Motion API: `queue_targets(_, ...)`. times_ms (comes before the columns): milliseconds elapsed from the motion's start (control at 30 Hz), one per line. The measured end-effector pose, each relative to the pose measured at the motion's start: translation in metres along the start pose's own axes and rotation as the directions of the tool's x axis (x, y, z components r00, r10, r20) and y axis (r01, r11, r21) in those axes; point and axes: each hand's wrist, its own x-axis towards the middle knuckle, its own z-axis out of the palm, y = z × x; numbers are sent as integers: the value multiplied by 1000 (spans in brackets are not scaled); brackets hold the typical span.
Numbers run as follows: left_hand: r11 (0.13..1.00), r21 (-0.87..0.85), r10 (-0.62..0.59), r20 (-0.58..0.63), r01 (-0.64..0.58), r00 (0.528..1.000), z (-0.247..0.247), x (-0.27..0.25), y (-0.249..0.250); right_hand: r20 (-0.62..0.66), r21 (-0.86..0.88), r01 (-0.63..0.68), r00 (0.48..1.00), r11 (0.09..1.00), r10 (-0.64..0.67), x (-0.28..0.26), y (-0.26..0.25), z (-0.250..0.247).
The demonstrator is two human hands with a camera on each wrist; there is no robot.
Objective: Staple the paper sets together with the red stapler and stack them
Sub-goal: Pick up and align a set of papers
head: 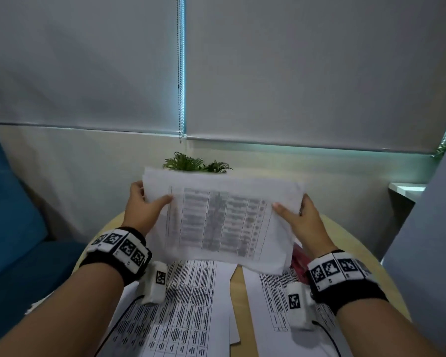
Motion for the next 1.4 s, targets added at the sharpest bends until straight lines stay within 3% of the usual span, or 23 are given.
queue_targets(133,991,108,-81,19,79,996,7,-4,-12,-68,-139,-36,997,990,27,-6,23,5)
queue_targets(300,996,73,-45,22,43,999,14,-7,-6,-153,-159,2,988,987,-27,-5,20,10)
queue_targets(400,993,84,-92,102,83,991,19,-13,-5,-170,-196,-65,985,978,32,-4,30,12)
queue_targets(500,990,108,-104,89,94,991,22,-14,-8,-193,-220,-108,979,969,65,-2,37,13)
queue_targets(633,984,135,-128,91,116,988,23,-13,-5,-165,-257,-152,980,955,111,-4,34,17)
queue_targets(733,982,174,-79,56,68,995,16,-8,0,-171,-280,-101,984,955,54,-3,26,12)
queue_targets(833,974,221,-63,34,54,997,8,-1,5,-83,-254,-135,990,958,118,-3,18,6)
queue_targets(967,857,494,-210,74,147,975,-1,5,3,35,-367,-235,963,900,266,-3,37,8)
queue_targets(1067,672,741,-74,65,2,995,4,9,-11,83,-514,-283,923,810,375,-16,35,13)
queue_targets(1133,646,738,100,175,-198,979,20,2,-12,128,-597,-257,904,760,407,-30,16,18)
queue_targets(1200,635,653,200,377,-412,905,43,-9,-8,145,-619,-252,894,744,423,-39,2,21)
queue_targets(1233,615,617,208,474,-491,856,55,-15,-6,165,-611,-243,892,754,421,-47,-14,26)
queue_targets(1267,585,599,197,549,-547,812,66,-20,-3,193,-600,-204,901,774,388,-38,1,24)
queue_targets(1333,538,569,205,627,-622,751,86,-30,1,199,-588,-177,914,789,353,-35,9,29)
queue_targets(1400,555,522,241,644,-648,726,100,-36,5,212,-548,-178,915,817,342,-31,20,32)
